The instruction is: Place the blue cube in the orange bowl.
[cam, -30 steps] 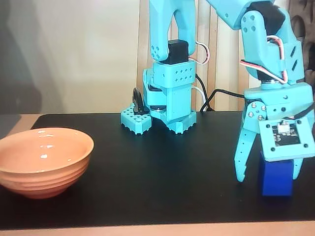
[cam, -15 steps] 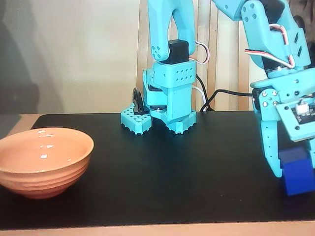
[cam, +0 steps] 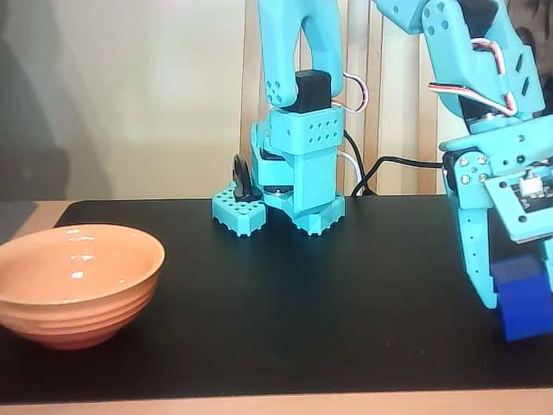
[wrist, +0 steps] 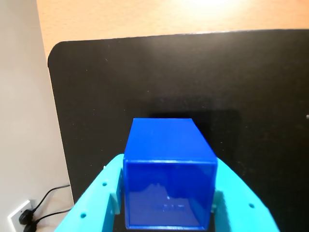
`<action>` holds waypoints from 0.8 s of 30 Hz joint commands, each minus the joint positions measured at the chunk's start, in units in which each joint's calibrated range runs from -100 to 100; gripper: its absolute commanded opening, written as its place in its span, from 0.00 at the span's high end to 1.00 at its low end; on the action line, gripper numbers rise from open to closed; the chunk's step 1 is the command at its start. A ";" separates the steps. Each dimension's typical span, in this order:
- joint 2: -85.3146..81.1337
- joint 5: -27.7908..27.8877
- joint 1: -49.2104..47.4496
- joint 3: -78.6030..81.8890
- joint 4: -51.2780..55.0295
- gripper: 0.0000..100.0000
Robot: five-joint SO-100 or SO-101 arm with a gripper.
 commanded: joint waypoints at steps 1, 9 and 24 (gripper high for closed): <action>-6.54 0.68 2.07 -0.87 -1.90 0.86; -11.48 2.72 6.49 -0.96 -1.90 0.86; -20.34 9.97 17.32 -0.96 -1.38 0.86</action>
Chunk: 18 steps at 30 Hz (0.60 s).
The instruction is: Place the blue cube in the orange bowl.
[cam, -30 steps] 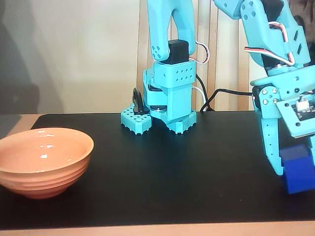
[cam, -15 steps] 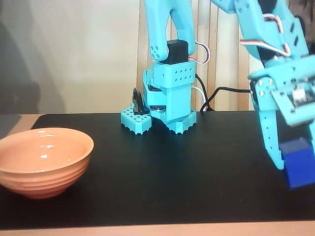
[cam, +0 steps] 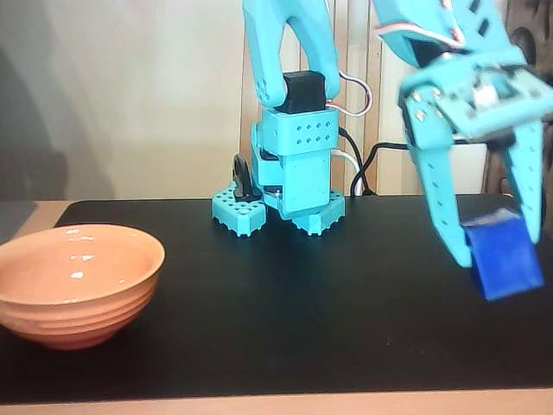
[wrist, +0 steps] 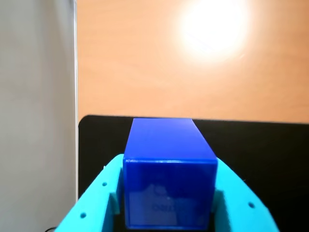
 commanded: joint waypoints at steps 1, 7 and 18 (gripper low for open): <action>-8.20 4.44 6.75 -1.05 -1.29 0.86; -12.12 7.22 12.57 -0.42 -1.29 0.86; -22.60 8.06 21.50 8.29 -1.20 0.86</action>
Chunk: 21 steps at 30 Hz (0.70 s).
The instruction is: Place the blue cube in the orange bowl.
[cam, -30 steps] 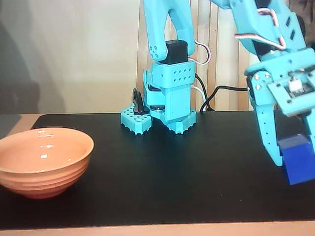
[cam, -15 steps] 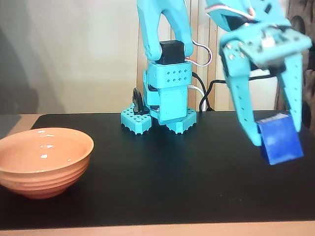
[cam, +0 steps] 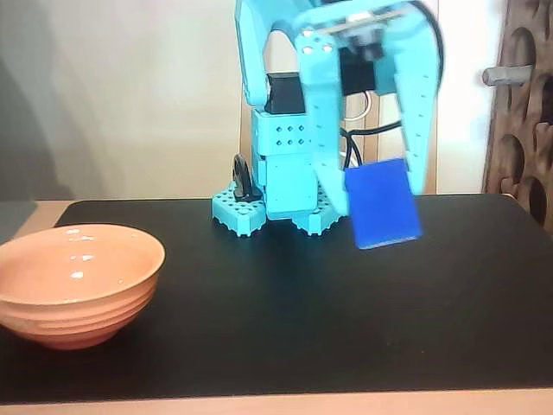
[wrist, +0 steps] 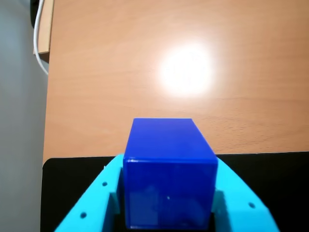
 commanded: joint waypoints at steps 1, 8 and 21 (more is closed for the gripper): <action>-10.11 1.74 5.24 4.33 -1.20 0.86; -19.14 2.95 12.97 5.42 7.94 0.86; -28.60 5.25 30.82 11.40 10.73 0.86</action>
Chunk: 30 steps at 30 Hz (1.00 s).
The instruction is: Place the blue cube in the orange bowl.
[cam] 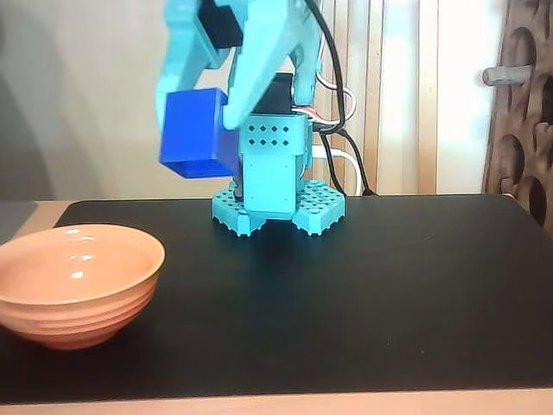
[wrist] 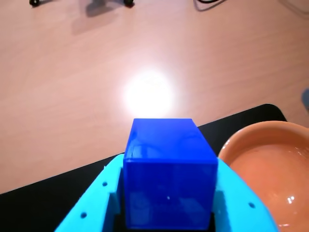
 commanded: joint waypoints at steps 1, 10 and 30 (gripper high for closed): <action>-5.41 0.40 8.01 3.02 0.25 0.86; -8.73 3.23 19.55 9.28 -0.45 0.87; 8.57 5.33 30.88 6.65 -6.11 0.87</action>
